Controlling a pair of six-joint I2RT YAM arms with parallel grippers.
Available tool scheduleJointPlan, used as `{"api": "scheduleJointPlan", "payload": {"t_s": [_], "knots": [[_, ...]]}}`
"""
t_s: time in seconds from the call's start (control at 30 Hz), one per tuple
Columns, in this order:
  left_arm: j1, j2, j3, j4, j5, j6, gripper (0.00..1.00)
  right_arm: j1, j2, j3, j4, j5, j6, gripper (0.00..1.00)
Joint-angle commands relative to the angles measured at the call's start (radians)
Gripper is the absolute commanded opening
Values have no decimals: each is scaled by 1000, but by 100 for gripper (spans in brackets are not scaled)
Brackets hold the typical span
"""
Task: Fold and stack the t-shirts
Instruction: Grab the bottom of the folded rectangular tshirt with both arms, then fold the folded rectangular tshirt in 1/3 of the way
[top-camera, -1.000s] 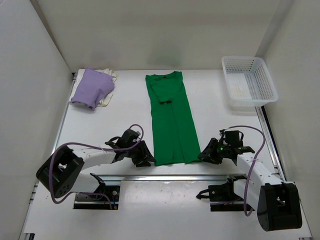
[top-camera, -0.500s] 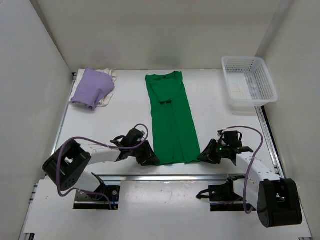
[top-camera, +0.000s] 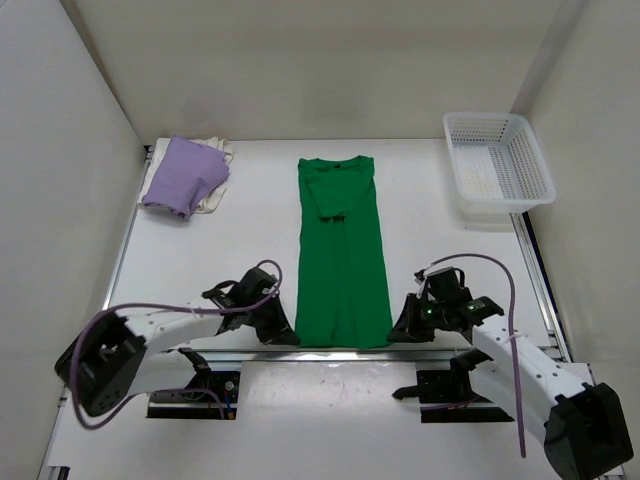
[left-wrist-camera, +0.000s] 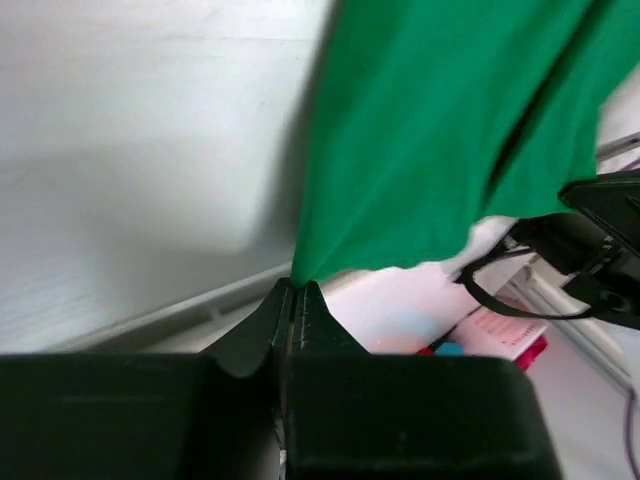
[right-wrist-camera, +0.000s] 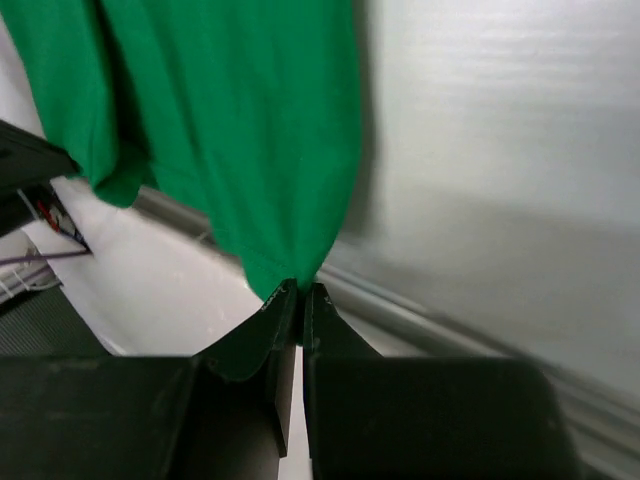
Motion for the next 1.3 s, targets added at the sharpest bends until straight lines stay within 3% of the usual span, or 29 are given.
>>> {"api": "scheduleJointPlan", "payload": {"t_s": [0.0,0.1,0.43,0.7,0.9,1.27], "knots": [[59,-121,34,-207,21,44,3,13,-12,114,-153,57,-16,0],[143,-110,132,-227,57,66,3,-27,118,277,-144,61,-79,0],[254,333,626,-256,-40,223,4,-196,608,734,-29,71,-272,0],[315,566,941,-325,-86,306,3,-279,856,967,30,18,-302,0],[346,703,1053,-310,-106,319,4,-302,1038,1104,41,-18,-305,0],[378,803,1156,-210,-118,314,14,-287,1294,1458,-65,-12,-320,0]]}}
